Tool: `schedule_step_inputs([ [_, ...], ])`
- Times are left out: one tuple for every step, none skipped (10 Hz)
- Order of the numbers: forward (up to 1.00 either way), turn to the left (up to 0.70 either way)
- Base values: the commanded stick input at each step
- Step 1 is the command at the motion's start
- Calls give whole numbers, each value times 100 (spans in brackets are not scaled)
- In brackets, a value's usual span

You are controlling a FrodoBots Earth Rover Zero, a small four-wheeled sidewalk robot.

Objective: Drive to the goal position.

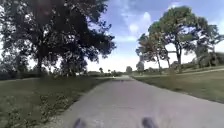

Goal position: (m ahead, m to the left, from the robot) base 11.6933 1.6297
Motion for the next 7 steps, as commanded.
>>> schedule_step_inputs([
  [69,3],
  [69,3],
  [69,3],
  [69,3],
  [69,3],
  [69,3],
  [69,3],
])
